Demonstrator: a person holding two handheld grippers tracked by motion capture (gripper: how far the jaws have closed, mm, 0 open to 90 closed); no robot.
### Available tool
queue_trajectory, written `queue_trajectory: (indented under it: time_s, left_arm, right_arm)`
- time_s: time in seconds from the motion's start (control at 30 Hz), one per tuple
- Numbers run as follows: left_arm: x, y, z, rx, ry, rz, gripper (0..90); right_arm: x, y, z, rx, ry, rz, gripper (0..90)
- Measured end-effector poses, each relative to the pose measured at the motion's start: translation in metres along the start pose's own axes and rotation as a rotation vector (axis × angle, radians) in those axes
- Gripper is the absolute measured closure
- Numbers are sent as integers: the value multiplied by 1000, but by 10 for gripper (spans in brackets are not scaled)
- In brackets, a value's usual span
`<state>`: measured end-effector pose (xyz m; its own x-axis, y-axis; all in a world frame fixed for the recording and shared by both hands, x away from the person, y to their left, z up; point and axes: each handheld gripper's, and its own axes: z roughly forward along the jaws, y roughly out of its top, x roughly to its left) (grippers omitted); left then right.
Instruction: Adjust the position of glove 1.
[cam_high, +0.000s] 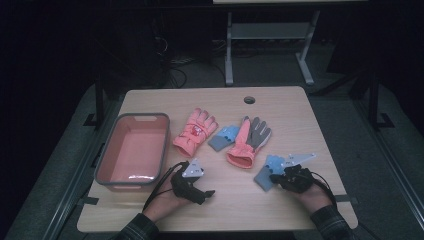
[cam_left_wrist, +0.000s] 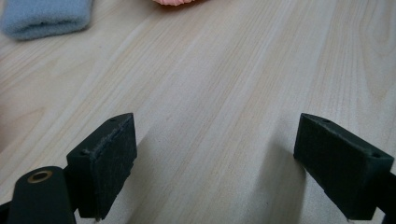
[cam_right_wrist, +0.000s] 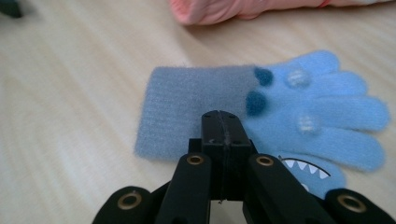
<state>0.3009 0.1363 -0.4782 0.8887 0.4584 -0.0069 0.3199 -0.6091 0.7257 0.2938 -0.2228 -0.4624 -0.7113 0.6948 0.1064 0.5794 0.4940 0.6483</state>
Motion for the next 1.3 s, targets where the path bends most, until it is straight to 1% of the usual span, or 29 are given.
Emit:
queue_trajectory:
  time_s: [0.17,0.2,0.23,0.33,0.37,0.4,0.43,0.47,0.5,0.57,0.63,0.67,0.77,0.87,0.97,1.0,1.03,1.1,1.17,1.3]
  left_arm:
    - [0,0,0,0,1,0,127]
    - [0,0,0,0,1,0,127]
    - [0,0,0,0,0,-1,127]
    - [0,0,0,0,1,0,127]
    - [0,0,0,0,1,0,127]
    - [0,0,0,0,1,0,128]
    - [0,0,0,0,1,-1,127]
    - [0,0,0,0,1,-1,127]
    - [0,0,0,0,1,-1,127]
    - [0,0,0,0,1,-1,127]
    - [0,0,0,0,0,0,127]
    - [0,0,0,-2,0,-2,127]
    - [0,0,0,0,1,-1,127]
    - [0,0,0,-2,0,-3,127]
    - [0,0,1,-3,0,-5,127]
    - [0,0,0,2,0,1,127]
    - [0,0,1,-3,0,-4,127]
    - [0,0,1,-3,0,-5,127]
    - [0,0,0,1,0,0,127]
    - [0,0,0,2,1,0,127]
  right_arm:
    - [11,-8,-6,9,14,-20,898]
    - [11,-8,-6,9,14,-20,898]
    - [15,-10,-8,10,16,-33,898]
    - [16,-11,-8,7,18,-34,892]
    - [13,-10,-16,-18,0,-27,858]
    - [13,-10,-16,-18,0,-27,858]
    - [5,-11,-25,-48,-26,9,836]
    - [1,-12,-29,-56,-42,21,823]
    - [-7,-15,-34,-69,-67,46,806]
    - [-18,-21,-38,-71,-100,82,766]
    - [-26,-25,-38,-56,-105,107,743]
    - [-27,-26,-37,-49,-103,122,735]
    - [-29,-27,-36,-40,-89,130,709]
    - [-27,-25,-30,-34,-63,134,675]
    - [-28,-25,-25,-10,-60,139,683]
    - [-29,-26,-24,-6,-55,145,700]
    - [-29,-26,-24,-5,-45,148,737]
    - [-29,-26,-23,-5,-40,145,763]
    - [-28,-25,-22,-4,-30,151,829]
    - [-25,-25,-23,2,-38,129,860]
